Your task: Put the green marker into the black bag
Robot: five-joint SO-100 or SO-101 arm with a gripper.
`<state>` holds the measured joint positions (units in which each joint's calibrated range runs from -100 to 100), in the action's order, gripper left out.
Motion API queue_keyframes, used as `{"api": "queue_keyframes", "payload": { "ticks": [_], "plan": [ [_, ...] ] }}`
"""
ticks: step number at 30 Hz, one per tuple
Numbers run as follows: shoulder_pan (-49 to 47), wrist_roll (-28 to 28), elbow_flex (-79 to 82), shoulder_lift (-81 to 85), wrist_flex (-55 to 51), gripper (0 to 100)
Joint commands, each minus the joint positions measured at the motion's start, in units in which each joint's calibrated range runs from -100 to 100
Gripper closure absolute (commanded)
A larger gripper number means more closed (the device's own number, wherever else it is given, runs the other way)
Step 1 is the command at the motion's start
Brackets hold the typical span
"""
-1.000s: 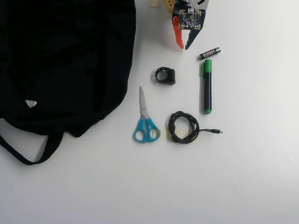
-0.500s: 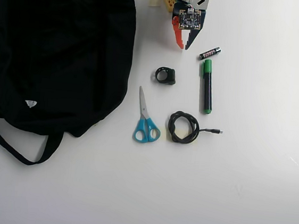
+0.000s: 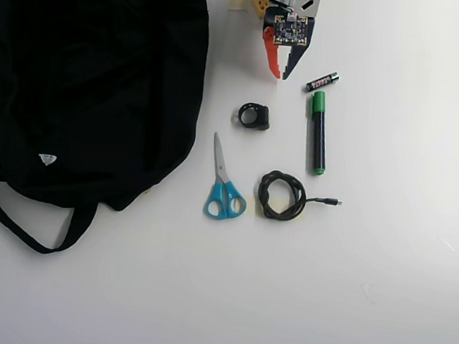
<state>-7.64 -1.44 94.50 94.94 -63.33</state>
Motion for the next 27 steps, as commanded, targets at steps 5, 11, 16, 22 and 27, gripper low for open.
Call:
{"api": "queue_keyframes", "payload": {
  "ticks": [5,11,16,22,27],
  "plan": [
    [0.01,0.18,-21.36,-19.09,16.13,98],
    [-0.06,-0.29,-33.31,-35.02,27.5,98],
    [0.01,-0.03,-43.37,-46.97,33.7,98],
    [0.61,0.18,-58.11,-58.5,36.29,98],
    [0.69,0.18,-70.51,-67.8,36.29,98]
  ]
}}
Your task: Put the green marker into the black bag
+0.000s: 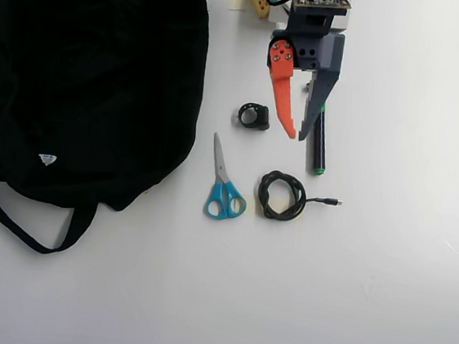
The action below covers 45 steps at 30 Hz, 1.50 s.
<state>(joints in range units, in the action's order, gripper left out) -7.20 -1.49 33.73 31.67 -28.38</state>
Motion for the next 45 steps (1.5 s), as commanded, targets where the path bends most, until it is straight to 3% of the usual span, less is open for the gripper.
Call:
{"api": "queue_keyframes", "payload": {
  "ticks": [1,15,35,39,45],
  "plan": [
    [0.24,0.23,-11.62,-6.2,1.34,98],
    [2.11,0.28,-22.94,-20.14,14.43,98],
    [3.91,0.34,-27.71,-24.29,14.69,98],
    [4.06,0.39,-26.18,-23.21,11.15,98],
    [3.61,2.91,-30.31,-23.13,-3.92,98]
  ]
}}
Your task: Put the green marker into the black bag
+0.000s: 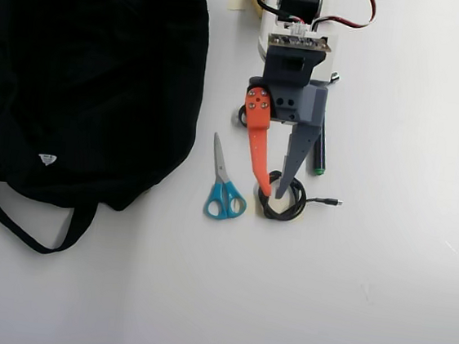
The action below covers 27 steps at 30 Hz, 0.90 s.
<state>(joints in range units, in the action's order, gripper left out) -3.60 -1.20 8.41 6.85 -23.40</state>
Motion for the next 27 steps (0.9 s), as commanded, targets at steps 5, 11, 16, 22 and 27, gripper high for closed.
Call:
{"api": "queue_keyframes", "payload": {
  "ticks": [5,11,16,22,27],
  "plan": [
    [-2.61,7.65,-9.58,1.7,-23.11,98],
    [-2.61,7.28,-15.24,1.78,-38.18,96],
    [-2.61,7.17,-17.31,1.78,-48.18,91],
    [-1.93,-1.74,-19.82,1.7,-56.7,87],
    [-2.76,-2.79,-19.1,1.62,-63.16,87]
  ]
}}
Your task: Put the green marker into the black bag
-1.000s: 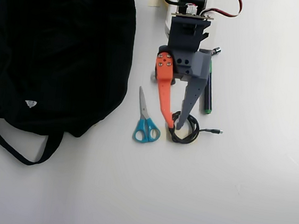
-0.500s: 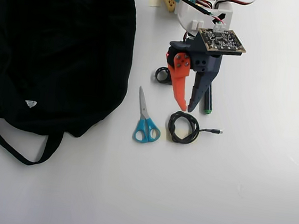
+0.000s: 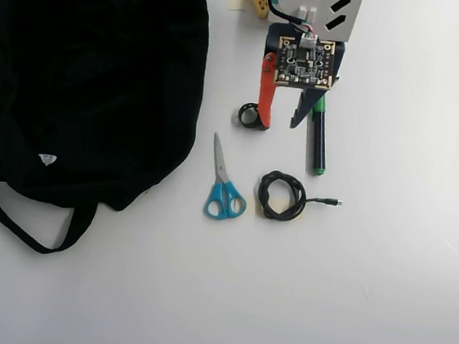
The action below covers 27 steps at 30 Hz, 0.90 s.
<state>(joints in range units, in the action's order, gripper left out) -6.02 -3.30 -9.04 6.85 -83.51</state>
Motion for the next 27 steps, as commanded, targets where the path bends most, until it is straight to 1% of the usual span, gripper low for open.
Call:
{"api": "queue_keyframes", "payload": {
  "ticks": [1,8,25,27],
  "plan": [
    [-0.33,-0.69,-1.92,1.62,-4.52,87],
    [-0.41,-0.64,-2.37,1.7,-11.92,87],
    [-6.76,0.05,-1.74,1.7,-12.7,87],
    [-7.96,1.62,-1.65,1.53,-12.7,88]
  ]
}}
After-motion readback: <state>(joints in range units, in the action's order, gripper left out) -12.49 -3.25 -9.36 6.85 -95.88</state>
